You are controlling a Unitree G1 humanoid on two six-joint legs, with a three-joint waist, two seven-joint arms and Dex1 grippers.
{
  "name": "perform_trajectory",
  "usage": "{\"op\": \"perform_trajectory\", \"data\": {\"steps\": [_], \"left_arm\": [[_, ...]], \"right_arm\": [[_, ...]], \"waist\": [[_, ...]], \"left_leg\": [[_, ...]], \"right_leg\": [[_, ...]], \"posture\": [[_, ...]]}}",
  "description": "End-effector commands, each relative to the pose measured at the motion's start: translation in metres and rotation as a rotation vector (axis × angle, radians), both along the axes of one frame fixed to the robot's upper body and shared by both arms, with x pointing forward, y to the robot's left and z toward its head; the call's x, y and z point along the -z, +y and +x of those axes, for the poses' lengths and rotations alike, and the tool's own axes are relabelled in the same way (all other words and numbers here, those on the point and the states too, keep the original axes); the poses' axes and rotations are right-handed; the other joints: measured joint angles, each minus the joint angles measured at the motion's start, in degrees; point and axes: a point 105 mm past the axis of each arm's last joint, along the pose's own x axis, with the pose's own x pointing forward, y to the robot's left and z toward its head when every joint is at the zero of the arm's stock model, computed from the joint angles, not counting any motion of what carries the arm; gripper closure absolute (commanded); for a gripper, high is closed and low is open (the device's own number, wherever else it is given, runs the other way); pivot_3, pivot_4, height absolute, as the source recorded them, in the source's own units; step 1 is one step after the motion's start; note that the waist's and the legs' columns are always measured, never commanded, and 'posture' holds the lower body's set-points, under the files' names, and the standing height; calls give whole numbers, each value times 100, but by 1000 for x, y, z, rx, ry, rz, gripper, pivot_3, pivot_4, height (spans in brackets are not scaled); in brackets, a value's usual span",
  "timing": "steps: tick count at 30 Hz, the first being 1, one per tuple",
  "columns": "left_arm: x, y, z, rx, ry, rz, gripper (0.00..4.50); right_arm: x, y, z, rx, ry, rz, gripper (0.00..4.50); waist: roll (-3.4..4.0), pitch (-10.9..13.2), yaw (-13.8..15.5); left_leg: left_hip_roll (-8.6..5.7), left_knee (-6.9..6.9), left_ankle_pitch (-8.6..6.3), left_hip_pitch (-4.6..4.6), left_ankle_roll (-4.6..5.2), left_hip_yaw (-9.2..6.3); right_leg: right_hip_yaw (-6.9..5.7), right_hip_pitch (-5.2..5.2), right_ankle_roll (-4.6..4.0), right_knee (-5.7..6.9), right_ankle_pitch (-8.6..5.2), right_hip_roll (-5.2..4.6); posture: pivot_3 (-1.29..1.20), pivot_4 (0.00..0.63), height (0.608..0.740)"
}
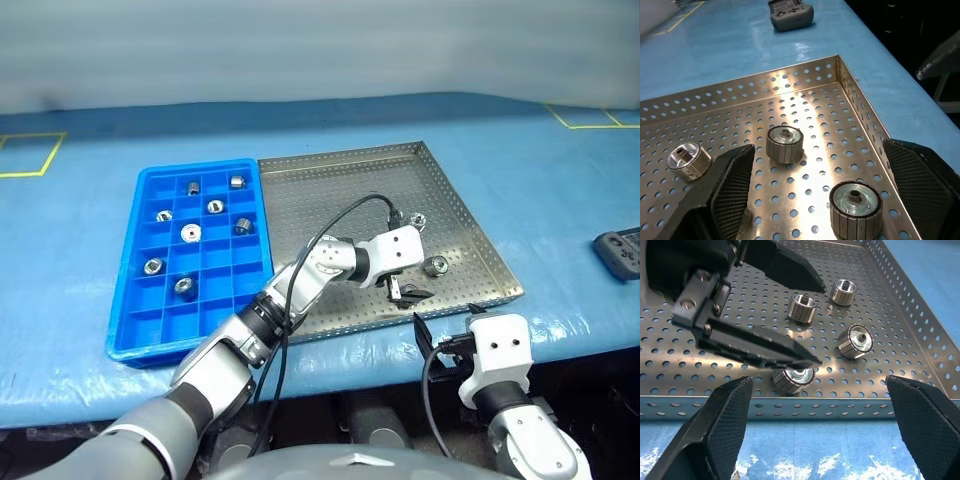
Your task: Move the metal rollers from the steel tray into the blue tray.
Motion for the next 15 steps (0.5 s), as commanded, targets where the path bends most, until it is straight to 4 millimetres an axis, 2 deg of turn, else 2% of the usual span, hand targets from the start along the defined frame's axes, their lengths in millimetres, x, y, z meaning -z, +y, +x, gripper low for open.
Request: {"op": "perform_trajectory", "data": {"steps": [1,14,15], "left_arm": [[4,-5,-4,32,-53,10,41],[30,-5,-7,21,-3,95,41],[33,-4,-8,30,8,113,204]], "right_arm": [[-14,4,-1,-13,-59,-2,0],[-15,5,1,-12,-69,-9,0],[-15,5,1,-12,-69,-10,0]], "waist": [[0,0,-44],[1,-1,-118],[1,-1,-118]], "left_leg": [[1,0,0,0,0,0],[3,-6,-1,-1,2,1],[3,-6,-1,-1,2,1]], "right_leg": [[0,0,0,0,0,0],[-1,-3,1,-2,-1,-3],[-1,-3,1,-2,-1,-3]], "posture": [[-285,150,740],[-293,150,740],[-290,150,740]]}}
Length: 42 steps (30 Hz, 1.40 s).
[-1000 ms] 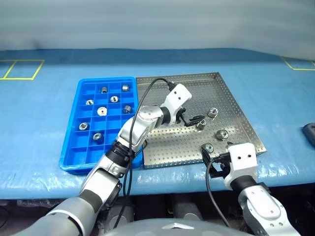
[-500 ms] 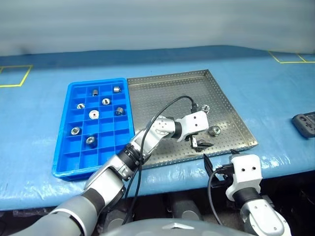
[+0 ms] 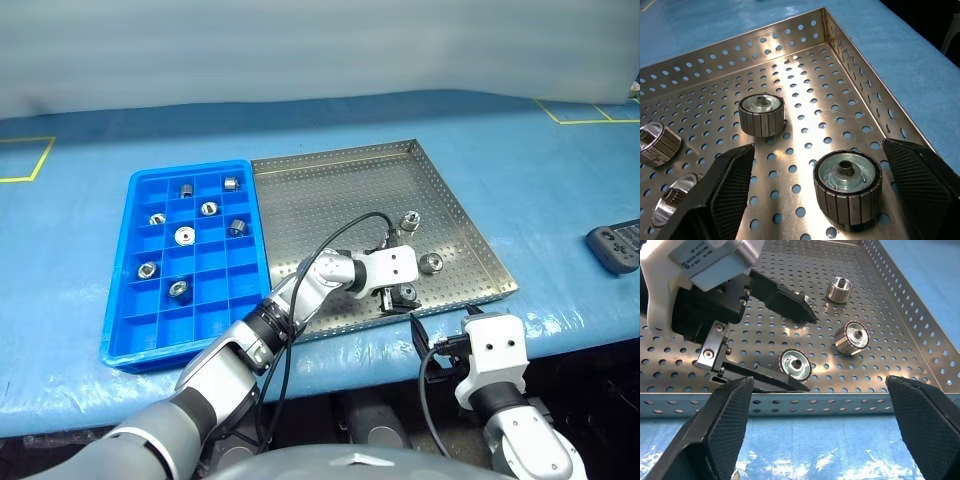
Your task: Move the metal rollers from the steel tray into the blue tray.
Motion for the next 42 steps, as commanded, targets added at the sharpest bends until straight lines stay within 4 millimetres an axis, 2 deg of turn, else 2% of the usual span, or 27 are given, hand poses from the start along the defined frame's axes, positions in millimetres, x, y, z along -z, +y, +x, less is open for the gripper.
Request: {"op": "perform_trajectory", "data": {"steps": [1,4,8,9,12,17,21,25,28,34,38,42], "left_arm": [[8,-5,-12,60,42,49,427],[11,-2,-16,83,67,68,1252],[12,1,-17,86,102,74,2638],[11,1,-16,84,106,69,2828],[-5,1,-13,61,147,-6,2825],[-55,8,0,-20,179,-233,2825],[-100,29,9,-115,196,-431,2825],[-124,60,11,-205,151,-525,2825],[-130,86,10,-276,89,-528,2825],[-124,147,6,-477,-41,-458,2825],[-115,183,-8,-591,-77,-399,2825],[-102,211,-18,-721,-89,-319,2825]], "right_arm": [[-16,3,1,-10,-67,1,0],[-16,3,2,-9,-67,0,0],[-16,6,4,-21,-64,3,0],[-16,7,5,-27,-65,6,0],[-16,11,8,-43,-63,9,0],[-18,19,14,-95,-64,12,0],[-23,28,24,-166,-69,11,0],[-27,39,36,-264,-70,5,0],[-29,51,47,-354,-75,2,0],[-29,83,64,-580,-61,-11,0],[-30,101,72,-696,-66,-23,0],[-33,118,80,-783,-84,-25,0]], "waist": [[1,-1,0],[1,-1,-4],[1,-2,-9],[1,-2,-9],[3,-3,-13],[2,-2,9],[4,-3,46],[5,-4,183],[5,-4,339],[-2,1,735],[-8,4,991],[-14,8,1174]], "left_leg": [[0,0,0,0,0,0],[0,-1,0,0,0,0],[1,0,0,1,0,1],[1,0,0,1,0,1],[1,0,0,2,0,1],[2,1,0,-1,1,1],[7,4,1,6,1,4],[9,5,1,11,1,1],[-14,3,2,18,1,3],[-17,3,3,23,1,0],[-16,1,2,12,1,-4],[-13,4,2,10,1,-7]], "right_leg": [[0,0,0,0,0,0],[0,0,0,0,-1,0],[0,0,0,1,-1,0],[0,0,0,1,-1,0],[0,0,0,2,-1,0],[1,-2,1,3,0,0],[3,3,2,6,1,4],[4,9,3,8,2,14],[9,10,1,12,3,22],[7,17,0,12,3,20],[1,12,0,4,2,13],[-5,14,0,1,3,7]], "posture": [[-290,150,740],[-288,150,740],[-283,150,740],[-283,150,740],[-266,150,740],[-222,150,740],[-146,150,740],[-42,150,740],[39,150,740],[175,150,740],[258,150,740],[314,150,740]]}}
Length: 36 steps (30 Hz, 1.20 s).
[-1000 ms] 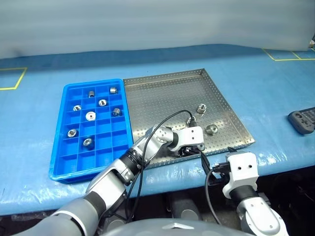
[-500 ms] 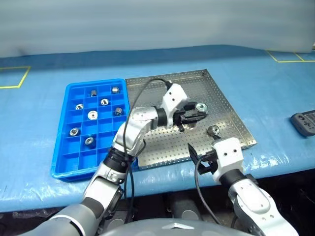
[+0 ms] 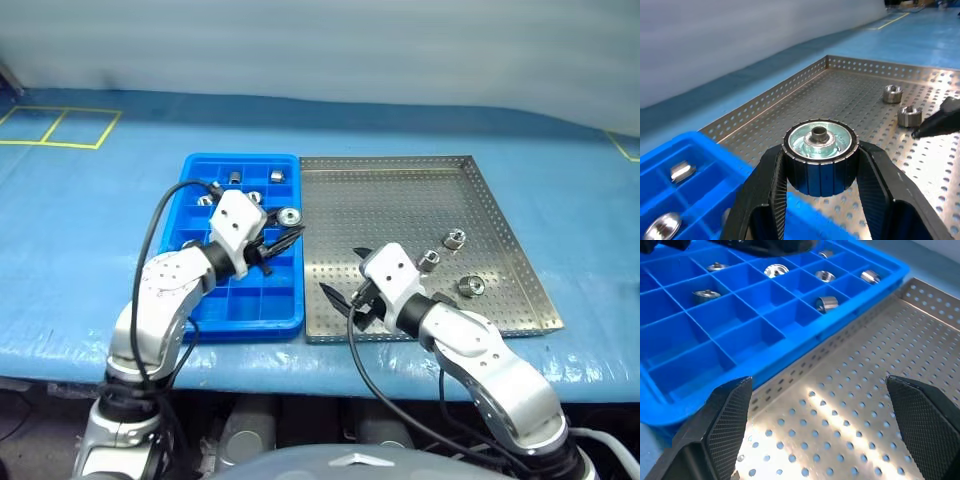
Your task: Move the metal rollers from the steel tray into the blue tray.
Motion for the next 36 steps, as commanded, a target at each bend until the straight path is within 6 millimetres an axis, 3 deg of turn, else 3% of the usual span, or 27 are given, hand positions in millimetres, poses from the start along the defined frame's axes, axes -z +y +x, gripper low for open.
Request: {"op": "perform_trajectory", "data": {"steps": [1,6,15,27,36], "left_arm": [[-6,17,-9,-89,-41,60,2825],[8,44,-23,-254,-3,74,2825],[26,66,-37,-409,54,91,2825],[51,77,-36,-453,173,130,2825],[47,63,-27,-377,171,87,2825]], "right_arm": [[-10,16,3,-87,-45,20,0],[-13,43,3,-222,-53,40,0],[-7,64,-1,-338,-44,35,0],[-5,57,-4,-302,-35,40,0],[-4,49,-4,-248,-38,48,0]], "waist": [[0,0,109],[-1,1,301],[0,2,778],[3,2,1241],[6,-1,1328]], "left_leg": [[-1,2,0,1,0,-2],[11,1,1,0,-1,-7],[21,-5,-1,-6,-4,-7],[32,-13,-13,-16,-25,6],[36,-14,-18,-18,-34,16]], "right_leg": [[-2,1,0,1,0,0],[-12,1,-2,1,-1,-1],[-24,-8,-6,-5,-4,-6],[-48,-28,-20,-11,-13,-6],[-57,-48,-26,-10,-17,0]], "posture": [[329,150,740],[422,150,740],[477,150,740],[431,150,740],[387,150,740]]}}
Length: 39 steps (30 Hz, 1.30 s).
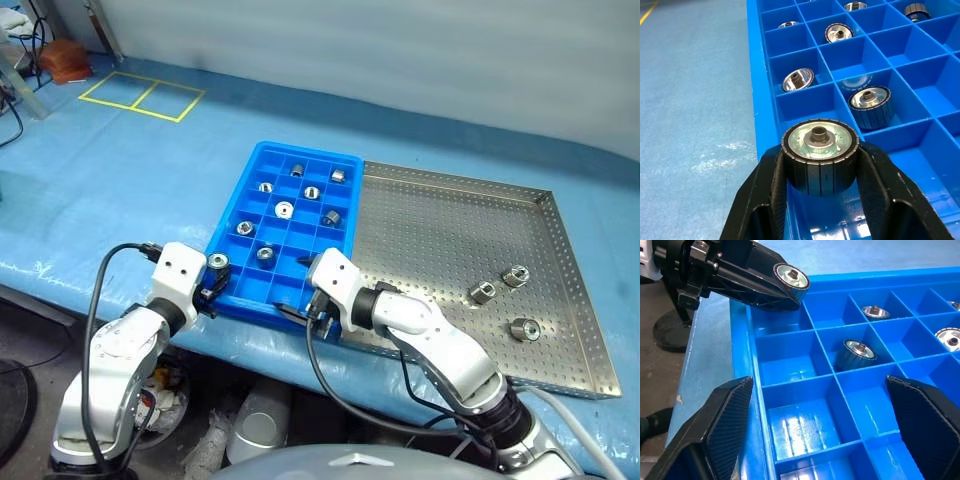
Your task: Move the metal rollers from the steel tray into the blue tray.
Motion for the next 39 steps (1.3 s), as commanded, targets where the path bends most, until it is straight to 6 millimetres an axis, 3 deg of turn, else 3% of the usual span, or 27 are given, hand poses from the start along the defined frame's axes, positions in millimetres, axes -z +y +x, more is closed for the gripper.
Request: {"op": "perform_trajectory", "data": {"steps": [1,8,14,19,24,29,34,39], "left_arm": [[-4,-8,3,50,-9,-21,2089],[-4,-15,3,112,7,-32,36],[-30,-31,9,165,-104,-115,36],[-48,-66,14,271,-172,-244,36],[-45,-102,13,388,-149,-311,36],[-41,-122,15,469,-156,-291,36],[-39,-143,16,543,-163,-312,36],[-33,-165,9,618,-143,-341,36]], "right_arm": [[-19,-3,-1,23,-66,44,0],[-18,-15,-2,85,-56,46,0],[-24,-36,1,213,-48,95,0],[-31,-73,20,471,-64,131,0],[-29,-112,40,781,-76,122,0],[-25,-141,52,1064,-73,118,0],[-14,-152,62,1223,-32,97,0],[-2,-160,72,1324,14,103,0]], "waist": [[0,0,-1],[-1,0,-43],[-1,0,-96],[-1,0,-195],[-1,-1,-393],[1,-1,-805],[2,0,-1231],[3,0,-1468]], "left_leg": [[0,0,0,-3,0,1],[-4,0,-3,-11,-3,4],[2,3,-3,-8,-5,-4],[0,6,-3,-8,-5,-7],[-17,5,-2,-8,-4,-6],[-24,5,-1,-5,-3,-13],[-28,5,1,0,1,-16],[-32,2,2,4,3,-18]], "right_leg": [[0,-3,0,0,0,0],[0,14,-5,0,-3,5],[-9,19,-9,-1,-6,5],[-10,28,-8,-3,-5,3],[-8,30,-9,-1,-5,8],[-5,33,-12,2,-7,9],[4,38,-11,5,-6,9],[19,38,-8,10,-3,14]], "posture": [[387,150,740],[345,150,740],[325,150,740],[284,150,740],[208,150,740],[152,150,740],[114,150,740],[97,150,740]]}}
